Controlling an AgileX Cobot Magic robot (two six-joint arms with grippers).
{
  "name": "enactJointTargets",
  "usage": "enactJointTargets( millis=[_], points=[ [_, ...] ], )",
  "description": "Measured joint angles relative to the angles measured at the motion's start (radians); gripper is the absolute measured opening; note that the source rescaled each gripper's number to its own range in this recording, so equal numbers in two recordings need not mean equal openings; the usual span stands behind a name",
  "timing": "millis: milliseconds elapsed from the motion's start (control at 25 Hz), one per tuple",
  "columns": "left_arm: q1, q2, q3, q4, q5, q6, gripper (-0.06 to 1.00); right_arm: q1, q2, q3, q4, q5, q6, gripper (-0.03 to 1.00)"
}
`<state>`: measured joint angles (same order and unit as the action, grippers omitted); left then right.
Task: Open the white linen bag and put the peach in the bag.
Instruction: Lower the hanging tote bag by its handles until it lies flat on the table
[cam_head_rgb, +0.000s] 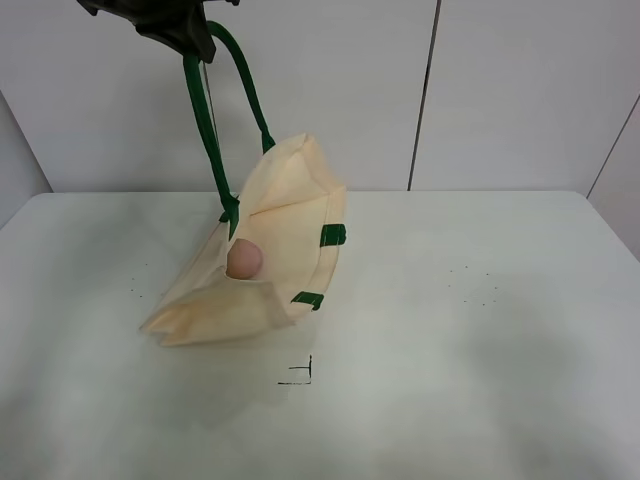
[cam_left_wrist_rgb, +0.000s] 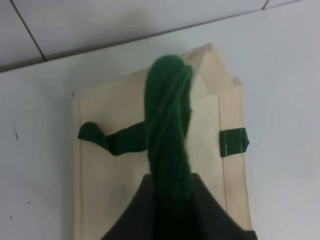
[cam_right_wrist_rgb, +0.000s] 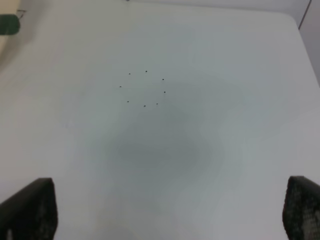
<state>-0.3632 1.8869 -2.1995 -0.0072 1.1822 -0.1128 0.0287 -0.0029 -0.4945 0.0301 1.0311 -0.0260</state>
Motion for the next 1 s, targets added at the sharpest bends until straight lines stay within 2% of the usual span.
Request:
enactJointTargets(
  millis=[360, 640, 720, 880, 960, 1000],
  points=[
    [0.0, 0.179, 0.098, -0.075, -0.009, 0.001, 0.0, 0.0, 0.0, 0.0, 0.0, 0.0, 0.0, 1.0],
    [0.0, 0.356, 0.109, -0.106, -0.029, 0.034, 0.01, 0.0, 0.0, 0.0, 0.0, 0.0, 0.0, 1.0],
    [0.0, 0.375, 0.111, -0.117, -0.034, 0.043, 0.13, 0.0, 0.0, 0.0, 0.0, 0.0, 0.0, 1.0],
    [0.0, 0.376, 0.112, -0.123, -0.035, 0.047, 0.62, 0.0, 0.0, 0.0, 0.0, 0.0, 0.0, 1.0],
    [0.0, 0.376, 0.112, -0.112, -0.035, 0.048, 0.77, 0.0, 0.0, 0.0, 0.0, 0.0, 0.0, 1.0],
    [0.0, 0.376, 0.112, -0.096, -0.035, 0.049, 0.8, 0.0, 0.0, 0.0, 0.0, 0.0, 0.0, 1.0]
  ],
)
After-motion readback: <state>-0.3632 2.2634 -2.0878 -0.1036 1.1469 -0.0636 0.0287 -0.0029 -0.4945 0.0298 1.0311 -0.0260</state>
